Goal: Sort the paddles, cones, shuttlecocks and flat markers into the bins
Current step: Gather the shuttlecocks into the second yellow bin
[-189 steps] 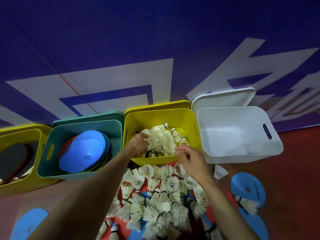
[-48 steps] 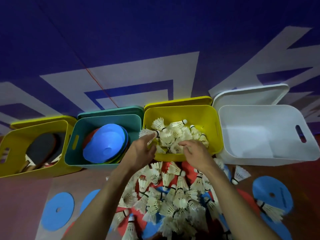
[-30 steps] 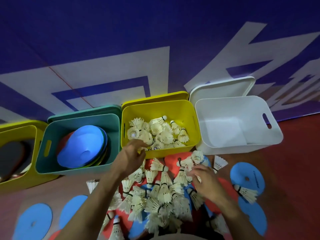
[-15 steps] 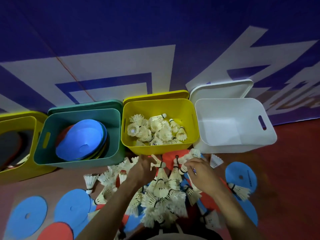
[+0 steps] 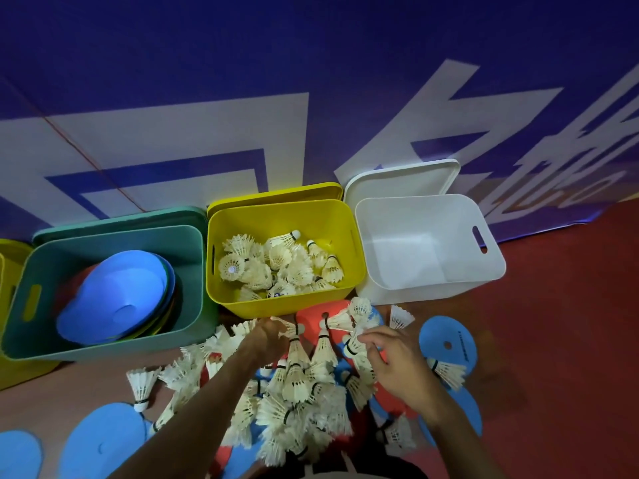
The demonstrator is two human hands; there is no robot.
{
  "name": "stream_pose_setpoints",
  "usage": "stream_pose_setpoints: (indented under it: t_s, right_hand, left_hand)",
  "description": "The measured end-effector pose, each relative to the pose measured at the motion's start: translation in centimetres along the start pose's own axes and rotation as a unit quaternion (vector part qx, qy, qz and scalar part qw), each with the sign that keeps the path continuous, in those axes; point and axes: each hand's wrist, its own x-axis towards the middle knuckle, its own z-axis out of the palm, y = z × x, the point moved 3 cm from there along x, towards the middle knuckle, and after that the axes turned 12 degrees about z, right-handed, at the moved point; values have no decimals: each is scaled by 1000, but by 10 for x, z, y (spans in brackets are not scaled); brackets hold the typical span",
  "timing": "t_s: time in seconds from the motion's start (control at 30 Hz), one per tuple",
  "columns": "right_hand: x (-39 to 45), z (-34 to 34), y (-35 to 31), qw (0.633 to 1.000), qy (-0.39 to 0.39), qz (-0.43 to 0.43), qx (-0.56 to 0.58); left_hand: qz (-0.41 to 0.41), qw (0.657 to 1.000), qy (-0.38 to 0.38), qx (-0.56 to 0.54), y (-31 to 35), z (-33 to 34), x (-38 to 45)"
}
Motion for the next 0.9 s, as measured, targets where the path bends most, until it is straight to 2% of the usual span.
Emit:
stream_pose_setpoints:
  t_s: [0.1,0.2,0.4,0.63,0.77,0.9]
  right_hand:
    - [9,4,-11,1000,-18,-12,-5]
    - [17,0,-26,999,-13,-39,4]
    - [30,-10,-49,997,6,-72,30]
    - [43,-16,-70,993,0,-104,58]
    - [65,-26,-85,991,7,-100,91]
    - [105,-27,-98,992,5,-69,108]
  left_hand:
    - [62,998,18,8,12,-5,-2]
    - [59,998,20,13,10,-12,-8]
    - [131,987,87,44,19,-32,-51]
    - [147,975,166,5,42,-79,-86]
    - [171,969,179,21,53,-99,-95]
    - [146,971,189,23,56,-110,-104]
